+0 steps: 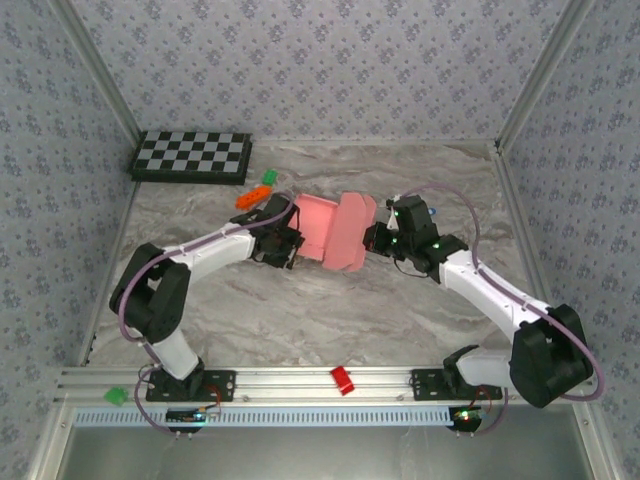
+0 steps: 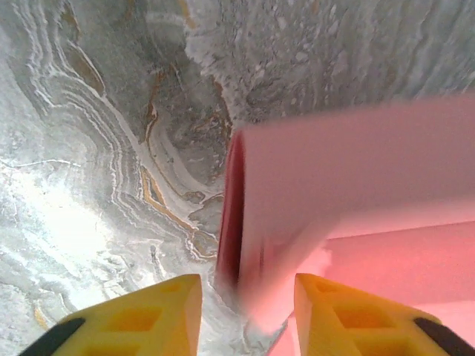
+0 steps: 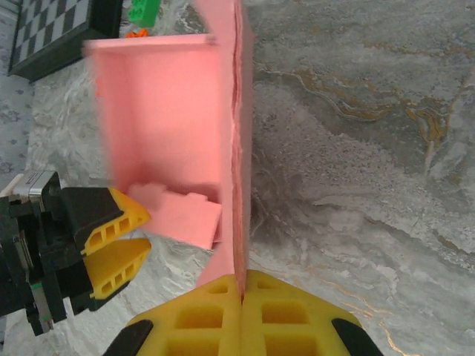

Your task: Fold the paper box

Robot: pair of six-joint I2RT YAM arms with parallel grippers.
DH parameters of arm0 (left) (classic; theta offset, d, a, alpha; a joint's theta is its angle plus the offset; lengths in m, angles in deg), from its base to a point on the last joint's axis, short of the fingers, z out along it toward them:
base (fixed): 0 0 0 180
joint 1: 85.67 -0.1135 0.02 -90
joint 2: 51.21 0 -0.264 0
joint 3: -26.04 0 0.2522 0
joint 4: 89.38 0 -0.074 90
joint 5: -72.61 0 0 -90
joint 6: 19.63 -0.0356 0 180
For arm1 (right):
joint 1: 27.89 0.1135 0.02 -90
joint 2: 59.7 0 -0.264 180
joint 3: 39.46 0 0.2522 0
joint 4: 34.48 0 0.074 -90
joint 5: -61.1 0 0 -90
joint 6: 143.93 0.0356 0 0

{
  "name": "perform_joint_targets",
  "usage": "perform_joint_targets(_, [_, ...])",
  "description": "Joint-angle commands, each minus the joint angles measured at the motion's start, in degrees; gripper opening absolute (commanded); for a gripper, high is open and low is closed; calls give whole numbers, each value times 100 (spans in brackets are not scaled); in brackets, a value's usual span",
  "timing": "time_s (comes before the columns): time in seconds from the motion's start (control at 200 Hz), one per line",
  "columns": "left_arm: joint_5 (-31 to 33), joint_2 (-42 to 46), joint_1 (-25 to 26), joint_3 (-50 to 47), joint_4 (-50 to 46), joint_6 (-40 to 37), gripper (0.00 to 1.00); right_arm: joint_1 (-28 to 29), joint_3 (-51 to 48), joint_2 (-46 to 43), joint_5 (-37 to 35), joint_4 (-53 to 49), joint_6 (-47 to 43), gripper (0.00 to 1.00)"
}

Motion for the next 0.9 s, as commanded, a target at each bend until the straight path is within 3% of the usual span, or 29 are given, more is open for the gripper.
perform_joint_targets(0.0, [-278,-109,18,35,-27,151,56,-10,227,46,-210,-283,-26,0])
perform_joint_targets(0.135, [-360,-207,23,247,-157,-354,74,-71,341,113,-210,-492,-191,0])
perform_joint_targets(0.345, [-49,-95,50,532,-534,-1107,85,-309,674,296,82,-1125,-697,0])
perform_joint_targets(0.57, [953,506,62,535,-670,-1826,87,-647,1388,558,534,-1983,-1568,0])
perform_joint_targets(0.75, [1787,813,40,564,-732,-2918,87,-806,2026,720,713,-2423,-2464,0])
perform_joint_targets(0.895, [1347,845,-328,623,-620,-4274,86,-820,2562,829,1048,-2932,-2988,0])
